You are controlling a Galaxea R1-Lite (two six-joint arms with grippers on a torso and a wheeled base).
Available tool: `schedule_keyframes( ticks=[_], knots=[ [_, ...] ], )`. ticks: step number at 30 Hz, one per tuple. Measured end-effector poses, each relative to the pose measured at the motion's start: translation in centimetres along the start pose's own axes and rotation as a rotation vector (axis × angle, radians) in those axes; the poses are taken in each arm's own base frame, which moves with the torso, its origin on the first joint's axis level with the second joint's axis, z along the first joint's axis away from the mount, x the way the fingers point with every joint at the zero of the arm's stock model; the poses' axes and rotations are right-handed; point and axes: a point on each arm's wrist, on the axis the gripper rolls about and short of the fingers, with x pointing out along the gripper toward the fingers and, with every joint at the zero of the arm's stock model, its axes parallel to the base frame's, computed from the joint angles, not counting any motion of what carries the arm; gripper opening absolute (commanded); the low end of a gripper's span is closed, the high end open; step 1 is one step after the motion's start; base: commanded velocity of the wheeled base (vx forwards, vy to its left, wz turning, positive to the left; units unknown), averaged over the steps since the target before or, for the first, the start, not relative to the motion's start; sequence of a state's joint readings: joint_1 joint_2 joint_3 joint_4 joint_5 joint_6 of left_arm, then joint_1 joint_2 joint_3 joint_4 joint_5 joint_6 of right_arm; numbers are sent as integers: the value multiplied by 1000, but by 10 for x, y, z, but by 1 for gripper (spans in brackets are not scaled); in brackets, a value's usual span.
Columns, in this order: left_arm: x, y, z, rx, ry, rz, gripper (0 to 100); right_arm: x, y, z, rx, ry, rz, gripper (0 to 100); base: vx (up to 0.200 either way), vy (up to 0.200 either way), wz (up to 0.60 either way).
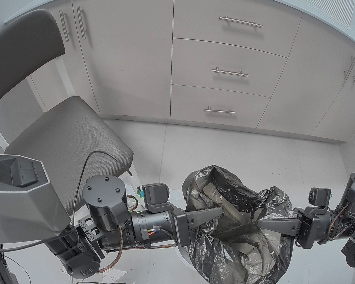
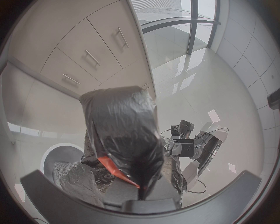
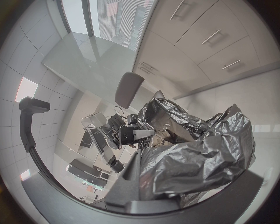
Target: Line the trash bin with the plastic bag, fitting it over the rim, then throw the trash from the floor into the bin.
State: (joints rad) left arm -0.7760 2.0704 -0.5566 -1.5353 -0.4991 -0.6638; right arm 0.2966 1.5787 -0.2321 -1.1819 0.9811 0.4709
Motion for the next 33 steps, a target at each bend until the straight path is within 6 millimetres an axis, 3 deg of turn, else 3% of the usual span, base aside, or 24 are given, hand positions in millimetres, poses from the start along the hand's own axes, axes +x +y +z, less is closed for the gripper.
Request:
schedule_keyframes(
  ticks=[14, 33],
  knots=[
    [-20, -1, -15, -50, 56, 52, 0, 27, -4, -26, 87, 139, 68, 0, 0, 0, 0],
    [-42, -3, -7, -60, 32, 92, 0, 42, -16, -47, 132, 232, 81, 0, 0, 0, 0]
  ],
)
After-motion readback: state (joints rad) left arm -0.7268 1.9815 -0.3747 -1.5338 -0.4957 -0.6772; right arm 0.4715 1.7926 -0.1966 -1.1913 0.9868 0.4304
